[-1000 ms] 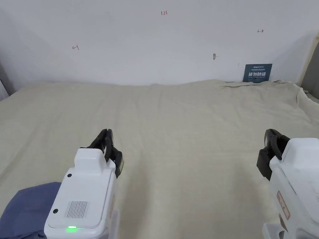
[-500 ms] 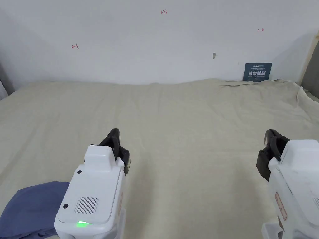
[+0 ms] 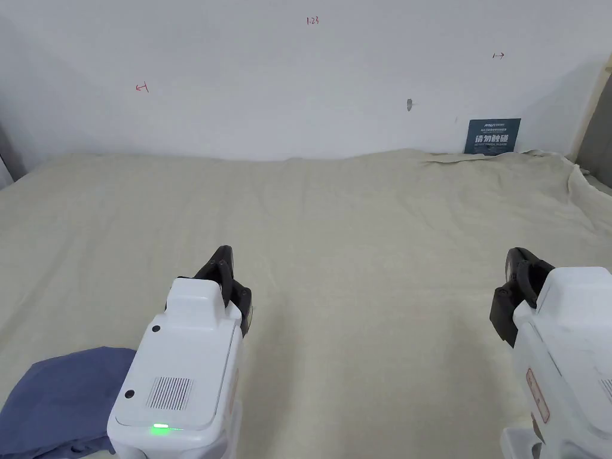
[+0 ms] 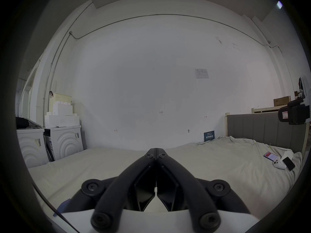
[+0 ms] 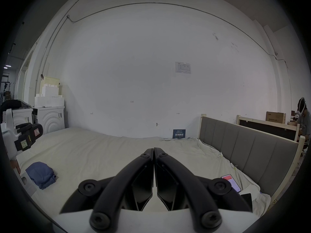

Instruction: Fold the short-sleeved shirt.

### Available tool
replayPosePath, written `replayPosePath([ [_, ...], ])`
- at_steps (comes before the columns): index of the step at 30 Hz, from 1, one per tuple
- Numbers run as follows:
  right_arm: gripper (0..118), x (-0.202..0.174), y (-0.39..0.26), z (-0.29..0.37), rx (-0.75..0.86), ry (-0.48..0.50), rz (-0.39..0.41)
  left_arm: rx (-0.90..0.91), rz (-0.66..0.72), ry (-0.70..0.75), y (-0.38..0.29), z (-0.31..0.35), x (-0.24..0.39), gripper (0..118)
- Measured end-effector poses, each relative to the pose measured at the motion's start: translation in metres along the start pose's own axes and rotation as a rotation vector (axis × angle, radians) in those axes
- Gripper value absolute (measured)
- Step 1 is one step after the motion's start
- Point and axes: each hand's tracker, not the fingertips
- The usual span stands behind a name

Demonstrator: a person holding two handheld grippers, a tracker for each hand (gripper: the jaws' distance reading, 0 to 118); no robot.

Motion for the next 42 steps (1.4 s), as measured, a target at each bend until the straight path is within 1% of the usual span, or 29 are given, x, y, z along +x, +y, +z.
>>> replayPosePath([
  [24,1,0.0077,-0.0047,-0.0022,0.002,0.003,0.012,0.006,-0.001,-0.004,0.0010,-0.0009,0.0002,0],
  [36,2,0.0023,-0.0011,0.0011,0.004,-0.001,0.016,0.002,-0.001,0.014,-0.0004,-0.0007,-0.0026,0],
  [38,4,0.0009,-0.0005,0.0017,0.003,-0.005,0.016,-0.001,0.004,0.025,-0.0011,-0.0015,-0.0037,6],
  [39,10,0.0010,-0.0004,0.0019,0.003,-0.005,0.014,-0.004,0.009,0.030,-0.0014,-0.0018,-0.0041,13],
  [41,41,0.0003,0.0009,0.0024,0.003,-0.010,0.008,-0.005,0.020,0.038,-0.0020,-0.0026,-0.0070,44],
  [42,62,0.0002,0.0017,0.0024,0.000,-0.009,0.006,-0.009,0.030,0.036,-0.0020,-0.0034,-0.0094,62],
])
